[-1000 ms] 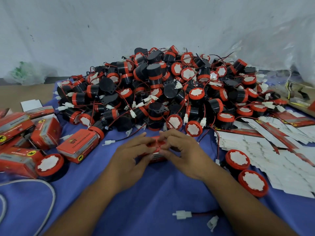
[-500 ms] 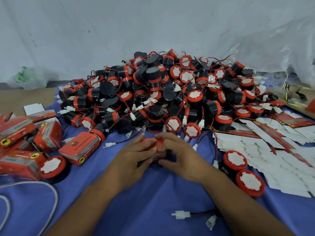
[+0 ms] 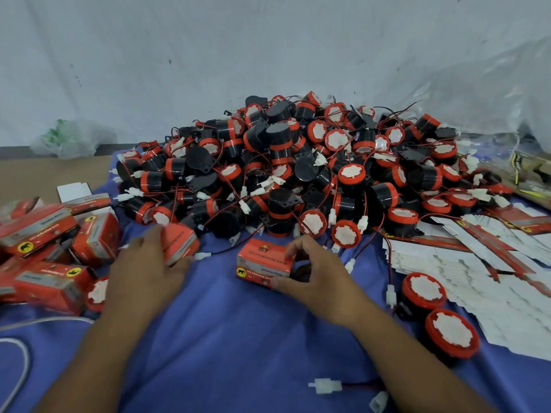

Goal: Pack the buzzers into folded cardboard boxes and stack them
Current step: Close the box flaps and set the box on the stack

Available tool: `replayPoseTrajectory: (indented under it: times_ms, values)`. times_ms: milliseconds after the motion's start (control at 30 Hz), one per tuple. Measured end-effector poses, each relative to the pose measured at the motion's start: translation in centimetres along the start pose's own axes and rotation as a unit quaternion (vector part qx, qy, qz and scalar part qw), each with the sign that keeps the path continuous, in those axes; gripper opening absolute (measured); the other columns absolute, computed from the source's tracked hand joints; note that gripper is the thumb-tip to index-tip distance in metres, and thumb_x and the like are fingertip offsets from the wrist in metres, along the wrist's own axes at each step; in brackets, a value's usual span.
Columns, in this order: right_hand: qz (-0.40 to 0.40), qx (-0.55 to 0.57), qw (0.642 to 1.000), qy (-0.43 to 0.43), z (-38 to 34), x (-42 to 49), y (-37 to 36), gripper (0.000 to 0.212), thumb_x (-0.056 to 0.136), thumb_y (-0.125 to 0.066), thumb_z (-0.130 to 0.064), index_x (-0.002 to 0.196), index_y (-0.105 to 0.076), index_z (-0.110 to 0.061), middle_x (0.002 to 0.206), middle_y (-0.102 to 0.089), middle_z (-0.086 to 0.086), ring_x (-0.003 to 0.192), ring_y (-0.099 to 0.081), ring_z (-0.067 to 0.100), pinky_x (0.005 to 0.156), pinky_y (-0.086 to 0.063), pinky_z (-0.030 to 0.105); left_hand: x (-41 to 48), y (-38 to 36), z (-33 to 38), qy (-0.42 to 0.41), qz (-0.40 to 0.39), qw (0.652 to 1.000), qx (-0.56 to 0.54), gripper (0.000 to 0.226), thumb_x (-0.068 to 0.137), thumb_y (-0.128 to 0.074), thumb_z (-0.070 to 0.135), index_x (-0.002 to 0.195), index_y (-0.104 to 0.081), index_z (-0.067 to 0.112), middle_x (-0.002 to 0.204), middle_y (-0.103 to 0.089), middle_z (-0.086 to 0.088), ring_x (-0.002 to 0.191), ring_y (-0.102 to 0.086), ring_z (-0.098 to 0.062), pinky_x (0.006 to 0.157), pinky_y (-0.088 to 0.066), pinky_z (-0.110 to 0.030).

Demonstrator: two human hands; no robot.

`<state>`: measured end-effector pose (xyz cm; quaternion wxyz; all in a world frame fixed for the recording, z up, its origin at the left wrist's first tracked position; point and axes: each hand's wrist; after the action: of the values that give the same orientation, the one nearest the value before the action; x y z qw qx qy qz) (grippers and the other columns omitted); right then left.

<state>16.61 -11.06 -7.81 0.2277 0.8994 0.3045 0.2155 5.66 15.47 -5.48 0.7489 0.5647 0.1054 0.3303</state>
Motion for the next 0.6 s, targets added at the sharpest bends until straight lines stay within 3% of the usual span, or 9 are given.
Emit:
replayPoseTrajectory:
  times_ms: [67, 133, 167, 267, 367, 467, 533, 600]
  values:
    - [-0.019, -0.059, 0.997, 0.056, -0.5, 0.1, -0.3, 0.032, 0.085, -0.077, -0.030, 0.101, -0.050, -0.028, 0.110, -0.058, -0.010, 0.097, -0.057, 0.008, 0.081, -0.048, 0.022, -0.9, 0.0, 2.2, -0.067, 0.040, 0.989, -0.129, 0.075, 0.086, -0.073, 0.039, 0.147, -0.037, 0.014, 0.136, -0.052, -0.013, 0.120, -0.055, -0.029, 0.098, -0.046, -0.043]
    - [-0.047, -0.078, 0.991, 0.095, -0.8, 0.1, -0.9, 0.033, 0.086, -0.077, -0.027, 0.103, -0.048, -0.029, 0.120, -0.055, -0.011, 0.108, -0.052, 0.009, 0.091, -0.043, 0.022, -2.2, -0.1, 3.9, -0.127, 0.036, 0.955, -0.264, 0.071, 0.081, -0.076, 0.047, 0.138, -0.041, 0.022, 0.125, -0.054, 0.009, 0.110, -0.054, 0.006, 0.089, -0.044, -0.017]
    - [-0.058, -0.067, 0.992, 0.091, -1.0, 0.1, -1.2, 0.035, 0.086, -0.077, -0.027, 0.103, -0.047, -0.032, 0.120, -0.054, -0.013, 0.109, -0.052, 0.007, 0.093, -0.043, 0.022, -2.7, -0.1, 4.5, -0.157, 0.015, 0.943, -0.292, 0.068, 0.078, -0.077, 0.052, 0.131, -0.042, 0.028, 0.120, -0.051, 0.019, 0.106, -0.050, 0.016, 0.084, -0.041, -0.008]
    - [-0.065, -0.018, 0.997, 0.043, -1.2, 0.0, -2.0, 0.037, 0.085, -0.079, -0.030, 0.096, -0.044, -0.033, 0.110, -0.057, -0.014, 0.104, -0.057, 0.007, 0.089, -0.051, 0.031, -3.2, -0.4, 4.3, -0.211, -0.093, 0.926, -0.298, 0.065, 0.071, -0.078, 0.052, 0.127, -0.047, 0.040, 0.124, -0.051, 0.024, 0.110, -0.049, 0.014, 0.085, -0.041, -0.002]
    - [-0.060, 0.017, 0.998, -0.001, -1.1, 0.0, -2.2, 0.041, 0.084, -0.080, -0.030, 0.091, -0.039, -0.030, 0.108, -0.061, -0.003, 0.104, -0.062, 0.019, 0.086, -0.054, 0.042, -2.9, -0.6, 3.6, -0.199, -0.186, 0.891, -0.363, 0.076, 0.070, -0.082, 0.040, 0.136, -0.045, 0.047, 0.134, -0.054, 0.021, 0.117, -0.057, 0.005, 0.096, -0.051, -0.019]
    - [-0.050, -0.003, 0.999, -0.008, -1.0, 0.1, -2.1, 0.039, 0.085, -0.079, -0.029, 0.091, -0.040, -0.025, 0.107, -0.061, -0.003, 0.102, -0.062, 0.020, 0.084, -0.055, 0.041, -2.8, -0.7, 3.1, -0.229, -0.197, 0.891, -0.338, 0.084, 0.067, -0.086, 0.050, 0.136, -0.040, 0.059, 0.135, -0.051, 0.026, 0.120, -0.055, 0.004, 0.099, -0.051, -0.024]
    - [-0.039, -0.003, 0.999, -0.014, -0.7, 0.1, -2.0, 0.035, 0.087, -0.078, -0.027, 0.092, -0.043, -0.024, 0.108, -0.062, -0.005, 0.101, -0.063, 0.015, 0.085, -0.056, 0.038, -2.9, -0.7, 3.1, -0.256, -0.179, 0.902, -0.297, 0.084, 0.065, -0.084, 0.062, 0.135, -0.038, 0.063, 0.134, -0.048, 0.031, 0.121, -0.053, 0.007, 0.098, -0.048, -0.018]
    - [-0.032, -0.004, 0.999, -0.015, -0.5, 0.2, -1.9, 0.030, 0.088, -0.077, -0.026, 0.093, -0.047, -0.028, 0.106, -0.063, -0.007, 0.097, -0.064, 0.007, 0.083, -0.056, 0.030, -2.6, -0.6, 3.0, -0.245, -0.141, 0.914, -0.290, 0.076, 0.066, -0.081, 0.061, 0.131, -0.042, 0.061, 0.130, -0.051, 0.035, 0.116, -0.053, 0.013, 0.094, -0.044, -0.008]
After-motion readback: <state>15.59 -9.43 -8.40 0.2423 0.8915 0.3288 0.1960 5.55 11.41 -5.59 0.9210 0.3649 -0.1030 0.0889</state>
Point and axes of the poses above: each hand's wrist, its own x-axis towards the middle knuckle, its own y-axis out of the back of the hand, z = x × y
